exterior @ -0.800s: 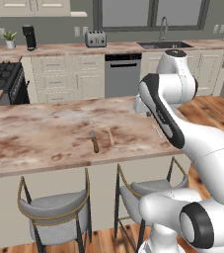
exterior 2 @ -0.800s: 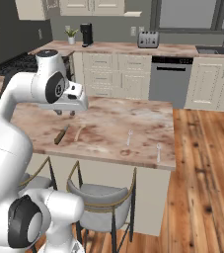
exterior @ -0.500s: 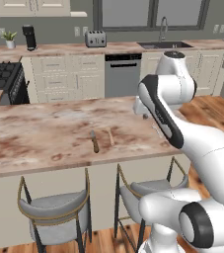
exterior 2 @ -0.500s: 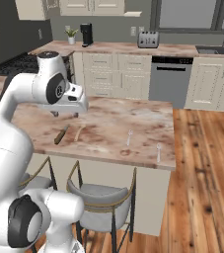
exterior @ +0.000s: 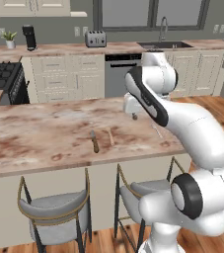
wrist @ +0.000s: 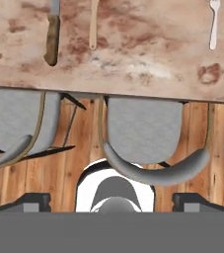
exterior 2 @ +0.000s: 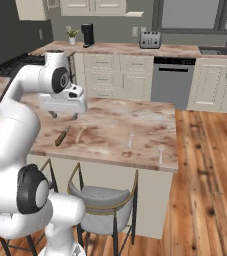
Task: Pick up the metallic utensils from the counter and place them in the open drawer. Make sure not to pick up any wooden utensils.
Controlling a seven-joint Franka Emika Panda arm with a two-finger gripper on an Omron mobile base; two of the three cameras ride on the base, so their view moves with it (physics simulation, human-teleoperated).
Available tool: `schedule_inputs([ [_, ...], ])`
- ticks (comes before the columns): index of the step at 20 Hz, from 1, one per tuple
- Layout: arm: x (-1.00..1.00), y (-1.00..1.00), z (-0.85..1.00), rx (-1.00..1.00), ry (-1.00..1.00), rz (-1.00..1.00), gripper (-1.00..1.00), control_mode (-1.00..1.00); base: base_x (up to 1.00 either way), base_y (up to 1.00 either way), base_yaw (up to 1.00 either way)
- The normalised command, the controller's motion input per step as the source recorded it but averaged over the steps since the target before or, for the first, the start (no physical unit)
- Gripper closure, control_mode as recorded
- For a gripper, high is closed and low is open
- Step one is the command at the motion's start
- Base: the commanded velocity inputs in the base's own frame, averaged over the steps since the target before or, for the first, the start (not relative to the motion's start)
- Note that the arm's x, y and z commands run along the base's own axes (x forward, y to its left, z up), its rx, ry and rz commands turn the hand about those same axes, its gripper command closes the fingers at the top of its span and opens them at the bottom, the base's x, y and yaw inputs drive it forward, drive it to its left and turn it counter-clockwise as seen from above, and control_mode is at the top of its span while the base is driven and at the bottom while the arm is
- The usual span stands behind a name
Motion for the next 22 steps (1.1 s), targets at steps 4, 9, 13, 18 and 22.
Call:
schedule_inputs([
  [4, 0.64, 0.15, -0.02, 0.04, 0.23, 0.0, -1.0, -1.0, 0.0, 0.0, 0.0],
  [9, 0.56, 0.28, -0.02, 0.05, 0.18, 0.0, -1.0, -1.0, 0.0, 0.0, 0.0],
  [13, 0.62, 0.46, -0.2, 0.02, 0.15, 0.0, -1.0, -1.0, 0.0, 0.0, 0.0],
  [18, 0.39, 0.51, -0.31, -0.01, 0.04, -0.01, -1.0, -1.0, 0.0, 0.0, 0.0],
  [22, 0.18, 0.17, -0.32, 0.0, 0.0, -0.01, -1.0, -1.0, 0.0, 0.0, 0.0],
])
